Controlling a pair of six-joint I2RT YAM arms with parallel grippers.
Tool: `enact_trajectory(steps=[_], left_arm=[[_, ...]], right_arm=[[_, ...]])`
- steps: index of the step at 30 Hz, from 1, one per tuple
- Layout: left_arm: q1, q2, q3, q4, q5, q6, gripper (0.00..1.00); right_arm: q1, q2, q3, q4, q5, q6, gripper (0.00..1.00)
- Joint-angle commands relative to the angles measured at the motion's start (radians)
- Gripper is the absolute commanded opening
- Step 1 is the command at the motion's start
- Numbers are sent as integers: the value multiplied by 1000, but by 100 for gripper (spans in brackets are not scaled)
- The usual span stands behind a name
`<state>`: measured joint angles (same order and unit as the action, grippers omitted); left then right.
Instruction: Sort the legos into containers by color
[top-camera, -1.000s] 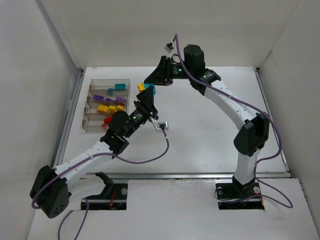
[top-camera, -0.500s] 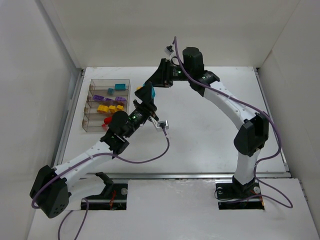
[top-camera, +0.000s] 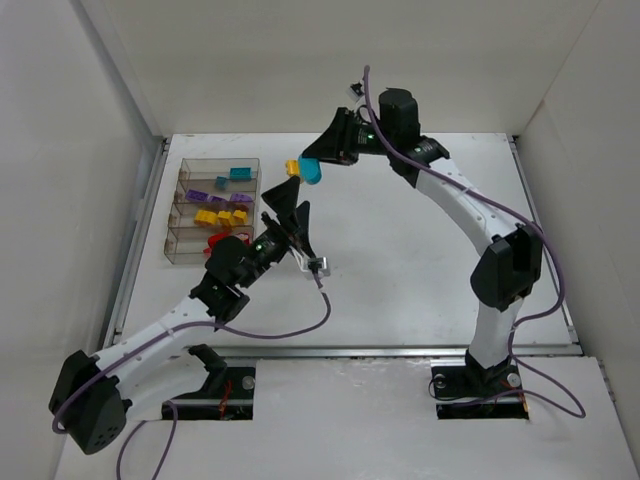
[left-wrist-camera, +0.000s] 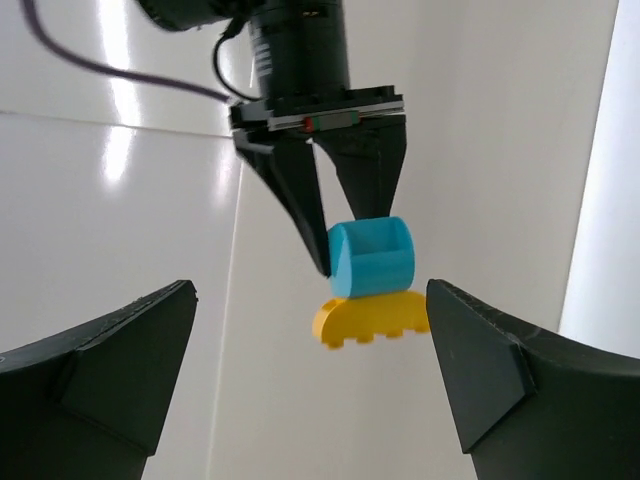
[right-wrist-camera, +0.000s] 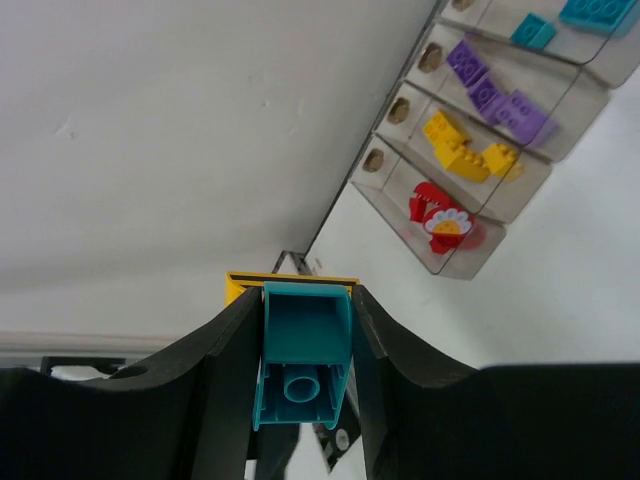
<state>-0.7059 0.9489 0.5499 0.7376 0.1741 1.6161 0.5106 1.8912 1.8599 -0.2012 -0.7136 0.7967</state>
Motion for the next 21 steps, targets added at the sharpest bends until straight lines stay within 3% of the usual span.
enact_trajectory(steps=[1,7,12,15,21], left_arm=[[-6,-64,27,-30,48,-184,98],[5,-27,218,-294,-12,-572,98],[51,34,367,-559,74,-694,96],[120,76,445,-676,192,-752,94],[301,198,648,-908,595,-820,94]], right_arm=[[-29,-52,61,40,35,-37,0],[-38,-95,-16,10,57,-152,0],[-38,-124,-36,-72,66,-292,0],[-38,-133,-36,-115,31,-350,0],[-38,-152,-27,-228,-15,-499,0]])
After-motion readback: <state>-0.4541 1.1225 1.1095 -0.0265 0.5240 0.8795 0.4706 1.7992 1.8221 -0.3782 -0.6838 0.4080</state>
